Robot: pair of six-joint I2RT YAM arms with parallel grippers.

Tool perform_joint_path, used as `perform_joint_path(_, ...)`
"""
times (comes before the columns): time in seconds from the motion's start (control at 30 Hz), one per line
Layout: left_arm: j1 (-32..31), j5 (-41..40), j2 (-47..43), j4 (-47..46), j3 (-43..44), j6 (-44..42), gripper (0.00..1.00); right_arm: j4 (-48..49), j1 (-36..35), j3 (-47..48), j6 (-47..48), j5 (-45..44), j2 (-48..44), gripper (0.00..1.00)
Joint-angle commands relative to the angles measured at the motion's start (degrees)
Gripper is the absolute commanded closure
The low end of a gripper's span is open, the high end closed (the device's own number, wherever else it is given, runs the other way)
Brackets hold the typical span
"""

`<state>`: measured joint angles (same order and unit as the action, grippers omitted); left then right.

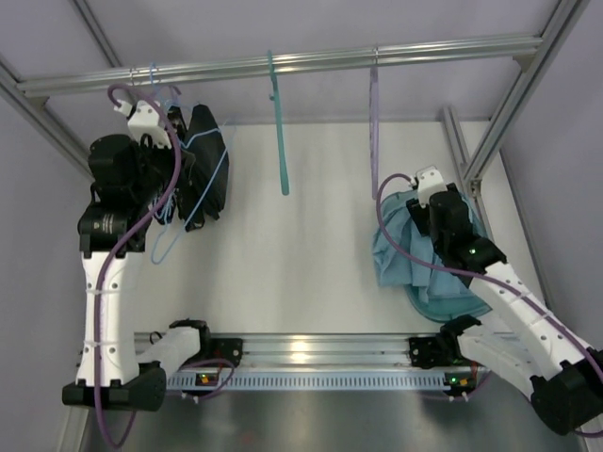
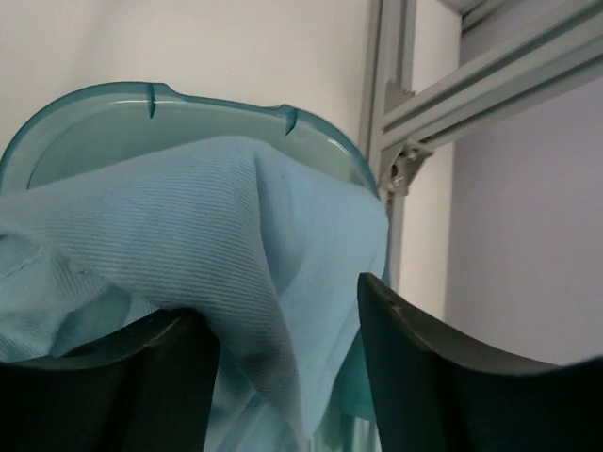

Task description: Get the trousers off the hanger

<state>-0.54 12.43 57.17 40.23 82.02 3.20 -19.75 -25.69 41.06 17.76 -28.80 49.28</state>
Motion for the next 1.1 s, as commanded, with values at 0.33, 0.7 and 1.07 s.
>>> perform_joint_path(0.33, -3.0, -4.2, 15.0, -6.3, 17.8, 0.8, 1.00, -4.0, 8.5, 6.1, -5.2, 8.3, -5.1, 0.01)
perform_joint_path(0.7, -13.1, -17.2, 25.8, -7.4, 25.9, 0.0, 1.00, -12.5, 8.9, 11.5, -8.2, 11.3, -11.1, 0.00)
perform_joint_path(1.07, -14.7, -19.3, 32.3, -7.4, 25.7, 1.2, 1.00, -17.4, 9.0, 14.7, -9.0, 12.6, -15.3, 0.01)
